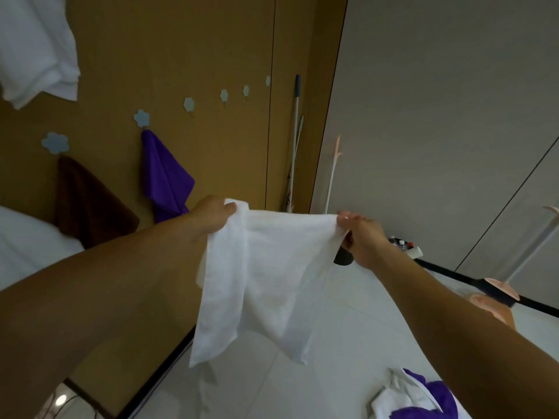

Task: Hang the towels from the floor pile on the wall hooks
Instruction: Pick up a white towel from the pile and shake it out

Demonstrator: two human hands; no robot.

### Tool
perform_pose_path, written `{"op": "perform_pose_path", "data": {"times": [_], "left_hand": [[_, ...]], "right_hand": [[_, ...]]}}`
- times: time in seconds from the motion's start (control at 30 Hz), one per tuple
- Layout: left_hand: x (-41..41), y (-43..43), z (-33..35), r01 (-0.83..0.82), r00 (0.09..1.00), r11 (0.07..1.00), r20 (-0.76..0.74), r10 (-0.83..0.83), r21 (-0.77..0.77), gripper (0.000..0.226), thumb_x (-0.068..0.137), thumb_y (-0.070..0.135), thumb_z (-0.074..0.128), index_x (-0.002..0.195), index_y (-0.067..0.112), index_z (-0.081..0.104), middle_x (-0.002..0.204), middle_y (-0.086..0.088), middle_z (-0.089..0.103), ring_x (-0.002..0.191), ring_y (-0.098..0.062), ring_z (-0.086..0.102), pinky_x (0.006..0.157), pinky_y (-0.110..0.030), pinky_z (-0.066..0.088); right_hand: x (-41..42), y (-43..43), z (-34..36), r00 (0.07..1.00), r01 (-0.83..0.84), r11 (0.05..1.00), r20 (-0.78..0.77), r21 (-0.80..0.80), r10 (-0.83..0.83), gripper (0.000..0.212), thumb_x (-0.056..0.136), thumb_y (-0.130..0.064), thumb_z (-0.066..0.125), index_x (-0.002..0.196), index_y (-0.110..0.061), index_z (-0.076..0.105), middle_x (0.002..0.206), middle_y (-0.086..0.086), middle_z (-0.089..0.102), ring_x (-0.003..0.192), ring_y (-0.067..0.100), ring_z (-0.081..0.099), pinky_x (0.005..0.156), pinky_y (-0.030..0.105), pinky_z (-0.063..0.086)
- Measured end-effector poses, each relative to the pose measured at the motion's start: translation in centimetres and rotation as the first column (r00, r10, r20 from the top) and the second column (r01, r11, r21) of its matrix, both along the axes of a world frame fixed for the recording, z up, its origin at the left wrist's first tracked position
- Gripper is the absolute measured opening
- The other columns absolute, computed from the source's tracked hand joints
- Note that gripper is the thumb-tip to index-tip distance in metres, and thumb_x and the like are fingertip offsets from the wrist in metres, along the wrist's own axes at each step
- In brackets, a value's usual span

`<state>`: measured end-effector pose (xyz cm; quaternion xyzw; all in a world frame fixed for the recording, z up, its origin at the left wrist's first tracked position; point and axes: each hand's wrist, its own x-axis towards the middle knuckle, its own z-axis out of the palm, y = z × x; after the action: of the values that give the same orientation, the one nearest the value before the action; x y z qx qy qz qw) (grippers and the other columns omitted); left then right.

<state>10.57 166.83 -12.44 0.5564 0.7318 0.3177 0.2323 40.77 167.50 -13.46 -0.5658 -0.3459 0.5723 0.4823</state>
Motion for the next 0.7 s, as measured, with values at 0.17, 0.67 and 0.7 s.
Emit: {"op": "perform_pose_path", "data": {"times": [0.17,0.67,0.7], "left_hand": [[-3.7,-0.1,-1.7,-0.091,0.987,0.989,0.123,0.105,-0.115,0.059,0.090,0.043,0.061,0.127,-0.002,0.051,0.122,-0.018,0.059,0.101,-0.032,0.060,0.068,-0.033,0.047],[-1.4,2.9,0.8,-0.235,0.736,0.961,0.618,0.275,-0.147,0.026,0.088,0.019,0.059,0.107,0.000,0.060,0.099,-0.016,0.063,0.078,-0.028,0.063,0.067,-0.037,0.052],[-1.4,3.0,0.6,-0.274,0.747,0.951,0.592,0.303,-0.141,0.024,0.089,0.016,0.058,0.107,0.000,0.059,0.100,-0.018,0.061,0.077,-0.028,0.061,0.067,-0.037,0.051]], "right_hand": [[2.0,2.0,1.3,0.982,0.068,0.986,0.163,0.154,-0.093,0.008,0.092,-0.012,0.060,0.096,-0.013,0.067,0.094,0.013,0.062,0.086,0.029,0.060,0.073,0.043,0.055],[5.0,5.2,0.0,0.958,-0.226,0.961,0.215,0.157,0.190,0.034,0.090,-0.014,0.065,0.124,-0.017,0.059,0.104,0.006,0.062,0.088,0.024,0.064,0.064,0.030,0.052],[5.1,5.7,-0.3,0.964,-0.175,0.971,0.230,0.162,0.135,0.034,0.090,-0.013,0.065,0.123,-0.022,0.060,0.105,0.002,0.059,0.086,0.022,0.062,0.060,0.026,0.051]]}}
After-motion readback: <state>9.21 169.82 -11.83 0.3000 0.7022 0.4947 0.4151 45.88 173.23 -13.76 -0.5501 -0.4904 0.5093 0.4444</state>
